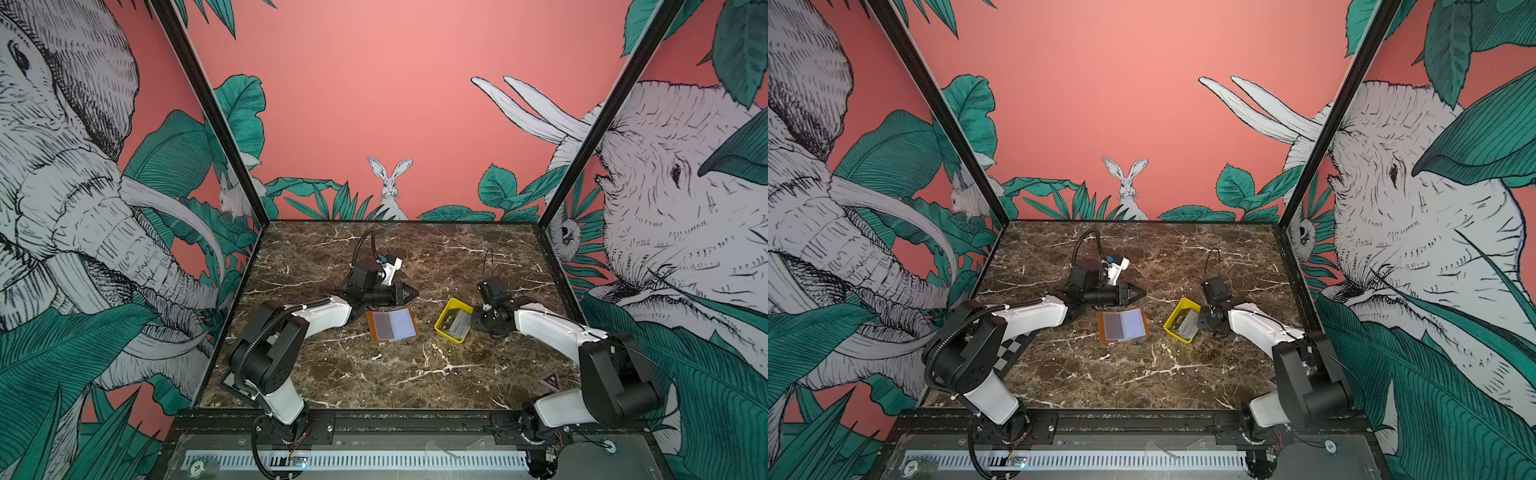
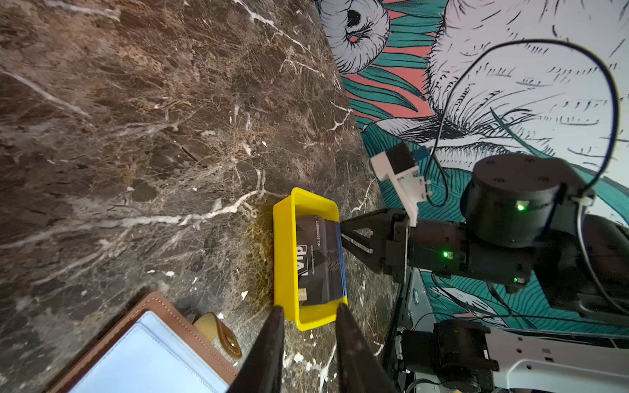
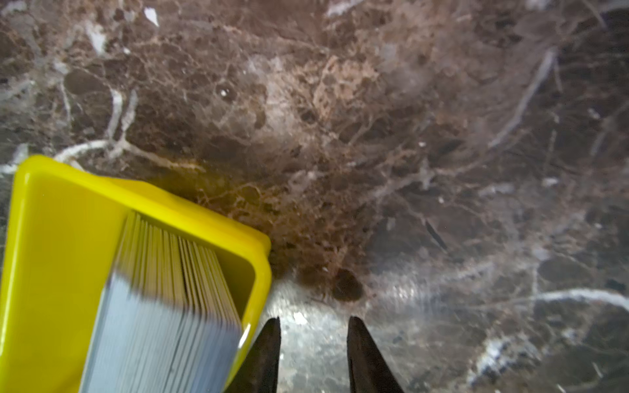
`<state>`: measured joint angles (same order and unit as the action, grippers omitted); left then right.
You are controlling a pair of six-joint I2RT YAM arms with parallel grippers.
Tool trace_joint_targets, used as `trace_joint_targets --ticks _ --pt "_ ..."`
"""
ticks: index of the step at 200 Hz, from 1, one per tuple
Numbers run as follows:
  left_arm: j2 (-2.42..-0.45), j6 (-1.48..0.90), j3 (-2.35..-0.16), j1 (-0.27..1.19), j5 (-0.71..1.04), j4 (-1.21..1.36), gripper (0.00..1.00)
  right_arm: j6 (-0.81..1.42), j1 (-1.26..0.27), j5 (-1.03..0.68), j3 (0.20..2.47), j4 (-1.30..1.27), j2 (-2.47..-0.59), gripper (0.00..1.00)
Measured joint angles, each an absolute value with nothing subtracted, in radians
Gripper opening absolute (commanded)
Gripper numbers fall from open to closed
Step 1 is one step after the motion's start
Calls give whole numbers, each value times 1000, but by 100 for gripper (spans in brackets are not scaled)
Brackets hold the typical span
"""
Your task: Put the credit cards into the card holder
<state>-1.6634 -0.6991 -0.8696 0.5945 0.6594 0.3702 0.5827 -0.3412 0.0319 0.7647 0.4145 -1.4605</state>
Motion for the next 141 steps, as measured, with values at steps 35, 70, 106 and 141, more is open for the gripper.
trace_joint_targets --ticks 35,70,106,141 --pt "-1662 -678 -886 609 649 310 28 547 -334 -26 840 373 -1539 35" --pt "-1662 -673 -888 622 643 282 27 511 -334 -84 912 340 -1591 35" --pt "-1662 -673 -888 634 635 279 26 496 -334 -91 912 325 -1555 36" --pt "-1671 -673 -916 655 628 259 26 496 -334 -141 817 295 -1398 48"
